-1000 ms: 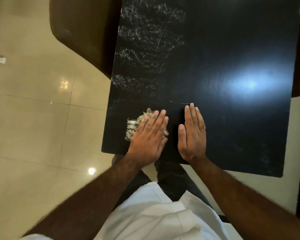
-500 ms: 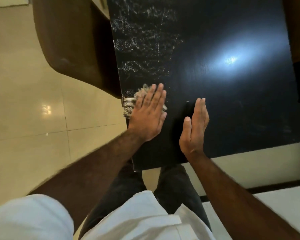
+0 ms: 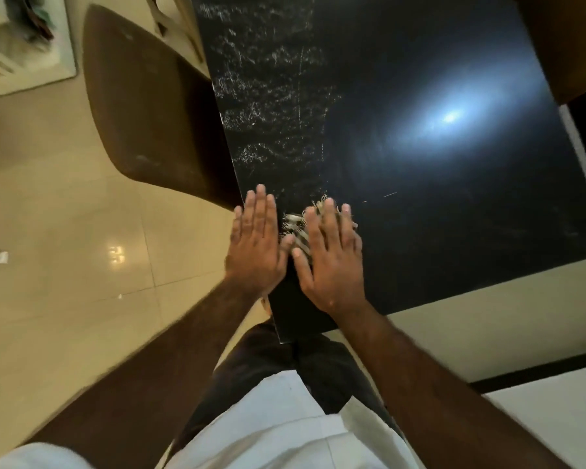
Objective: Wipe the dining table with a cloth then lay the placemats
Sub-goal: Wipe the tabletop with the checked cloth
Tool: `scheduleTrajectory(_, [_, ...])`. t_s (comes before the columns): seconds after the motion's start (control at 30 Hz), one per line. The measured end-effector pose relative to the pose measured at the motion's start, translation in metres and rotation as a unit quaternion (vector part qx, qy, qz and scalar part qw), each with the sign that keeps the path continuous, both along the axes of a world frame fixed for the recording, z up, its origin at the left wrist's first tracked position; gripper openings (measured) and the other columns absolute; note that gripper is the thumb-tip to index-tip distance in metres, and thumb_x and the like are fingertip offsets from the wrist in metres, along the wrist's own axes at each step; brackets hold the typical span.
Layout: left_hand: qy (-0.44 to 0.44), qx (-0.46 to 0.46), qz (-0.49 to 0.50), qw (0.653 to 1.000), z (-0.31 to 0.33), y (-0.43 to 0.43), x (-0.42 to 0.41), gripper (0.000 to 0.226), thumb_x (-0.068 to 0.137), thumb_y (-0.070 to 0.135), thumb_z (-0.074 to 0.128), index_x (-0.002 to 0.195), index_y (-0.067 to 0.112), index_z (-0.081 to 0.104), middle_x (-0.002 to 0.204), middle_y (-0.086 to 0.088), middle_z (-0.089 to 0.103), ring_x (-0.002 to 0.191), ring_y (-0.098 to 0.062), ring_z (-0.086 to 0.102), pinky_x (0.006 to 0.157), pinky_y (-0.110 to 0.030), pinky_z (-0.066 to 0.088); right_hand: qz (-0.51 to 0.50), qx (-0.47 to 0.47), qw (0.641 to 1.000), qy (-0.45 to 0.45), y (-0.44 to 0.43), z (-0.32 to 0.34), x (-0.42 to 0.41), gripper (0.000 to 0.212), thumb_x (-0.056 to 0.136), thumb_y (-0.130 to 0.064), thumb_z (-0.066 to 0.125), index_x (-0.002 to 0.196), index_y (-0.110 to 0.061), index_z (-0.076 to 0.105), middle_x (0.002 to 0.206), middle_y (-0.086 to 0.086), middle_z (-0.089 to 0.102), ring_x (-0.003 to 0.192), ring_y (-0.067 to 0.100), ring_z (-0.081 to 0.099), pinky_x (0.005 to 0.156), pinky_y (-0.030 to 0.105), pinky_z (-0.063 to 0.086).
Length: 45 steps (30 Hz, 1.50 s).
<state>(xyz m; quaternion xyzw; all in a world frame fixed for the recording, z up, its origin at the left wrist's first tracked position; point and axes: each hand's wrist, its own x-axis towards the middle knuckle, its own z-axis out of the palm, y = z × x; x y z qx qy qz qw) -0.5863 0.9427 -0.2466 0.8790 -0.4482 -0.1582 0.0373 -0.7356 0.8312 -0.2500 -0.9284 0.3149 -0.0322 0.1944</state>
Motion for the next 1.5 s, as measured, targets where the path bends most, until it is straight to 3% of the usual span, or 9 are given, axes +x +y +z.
scheduleTrajectory(0.1, [-0.022, 0.051, 0.025, 0.998, -0.004, 0.019, 0.005, 0.085, 0.114, 0.06, 0.01, 0.176, 0.004, -0.005, 0.185, -0.017, -0.019, 0.172, -0.033, -0.014, 0.14, -0.059, 0.006, 0.036, -0.032, 0.998, 0.033, 0.007, -0.007, 0.01, 0.074, 0.113, -0.067, 0.036, 0.179, -0.036, 0.023, 0.189, 0.01, 0.001, 0.174, 0.042, -0.002, 0.133, 0.064, 0.018])
scheduleTrajectory(0.2, [-0.021, 0.083, 0.042, 0.995, -0.005, 0.022, 0.002, 0.087, 0.113, 0.062, 0.011, 0.176, 0.005, -0.008, 0.184, -0.015, -0.021, 0.172, -0.032, -0.016, 0.139, -0.061, 0.006, -0.002, -0.042, 0.998, 0.04, -0.002, -0.013, -0.007, 0.073, 0.112, -0.067, 0.038, 0.178, -0.038, 0.023, 0.189, 0.007, 0.003, 0.172, 0.048, -0.001, 0.129, 0.068, 0.022])
scheduleTrajectory(0.33, [-0.029, 0.098, 0.054, 0.993, -0.003, 0.016, -0.001, 0.087, 0.111, 0.064, 0.005, 0.176, 0.008, -0.01, 0.184, -0.012, -0.023, 0.172, -0.031, -0.017, 0.138, -0.062, 0.0, -0.137, -0.047, 0.986, 0.077, -0.049, -0.011, -0.038, 0.088, 0.111, -0.069, 0.033, 0.181, -0.021, 0.011, 0.188, 0.01, 0.005, 0.17, 0.053, 0.004, 0.128, 0.068, 0.024])
scheduleTrajectory(0.47, [-0.03, 0.106, 0.047, 0.993, 0.001, 0.007, 0.009, 0.086, 0.111, 0.063, 0.002, 0.176, 0.01, -0.011, 0.184, -0.011, -0.023, 0.172, -0.03, -0.019, 0.138, -0.062, -0.003, -0.187, -0.05, 0.976, 0.1, -0.103, -0.008, -0.02, 0.083, 0.114, -0.062, 0.026, 0.178, -0.011, 0.019, 0.186, 0.017, 0.016, 0.17, 0.051, 0.014, 0.128, 0.067, 0.033])
scheduleTrajectory(0.73, [-0.057, 0.136, -0.03, 0.989, 0.004, -0.008, 0.067, 0.085, 0.109, 0.062, -0.006, 0.175, 0.009, -0.015, 0.183, -0.01, -0.028, 0.171, -0.026, -0.023, 0.136, -0.065, -0.008, -0.017, -0.039, 0.996, 0.078, -0.063, -0.004, 0.084, 0.083, 0.113, -0.054, 0.035, 0.179, -0.009, 0.014, 0.188, 0.016, 0.004, 0.172, 0.046, 0.004, 0.135, 0.063, 0.013])
scheduleTrajectory(0.87, [-0.079, 0.129, -0.047, 0.987, 0.006, -0.008, 0.095, 0.083, 0.109, 0.06, -0.006, 0.176, 0.01, -0.013, 0.183, -0.01, -0.027, 0.171, -0.026, -0.022, 0.136, -0.064, -0.006, 0.071, -0.032, 0.994, 0.07, -0.018, -0.002, 0.072, 0.077, 0.113, -0.057, 0.038, 0.18, -0.023, 0.019, 0.189, 0.007, 0.006, 0.174, 0.04, 0.003, 0.133, 0.065, 0.025])
scheduleTrajectory(1.07, [-0.058, 0.098, -0.053, 0.992, 0.005, -0.014, 0.136, 0.08, 0.111, 0.058, 0.0, 0.178, 0.015, -0.009, 0.185, -0.006, -0.023, 0.172, -0.027, -0.019, 0.136, -0.066, -0.003, -0.108, -0.046, 0.987, 0.113, -0.051, 0.0, 0.03, 0.068, 0.114, -0.064, 0.029, 0.178, -0.042, 0.02, 0.189, 0.011, -0.004, 0.171, 0.05, 0.0, 0.128, 0.07, 0.03])
scheduleTrajectory(1.23, [-0.046, 0.084, -0.078, 0.992, 0.004, -0.02, 0.16, 0.076, 0.112, 0.055, 0.002, 0.179, 0.02, -0.005, 0.186, -0.002, -0.019, 0.172, -0.027, -0.018, 0.135, -0.069, -0.002, -0.207, -0.068, 0.969, 0.119, -0.085, -0.005, 0.091, 0.064, 0.116, -0.058, 0.031, 0.177, -0.04, 0.025, 0.187, 0.016, 0.009, 0.17, 0.051, 0.011, 0.127, 0.067, 0.032])
scheduleTrajectory(1.5, [-0.072, 0.078, -0.125, 0.986, 0.002, -0.018, 0.183, 0.072, 0.115, 0.044, 0.019, 0.179, 0.021, -0.002, 0.187, 0.0, -0.017, 0.173, -0.029, -0.015, 0.134, -0.073, 0.002, -0.031, -0.026, 0.997, 0.066, 0.022, -0.015, 0.155, 0.067, 0.115, -0.062, 0.036, 0.178, -0.04, 0.024, 0.188, 0.013, 0.005, 0.172, 0.046, 0.006, 0.13, 0.065, 0.026])
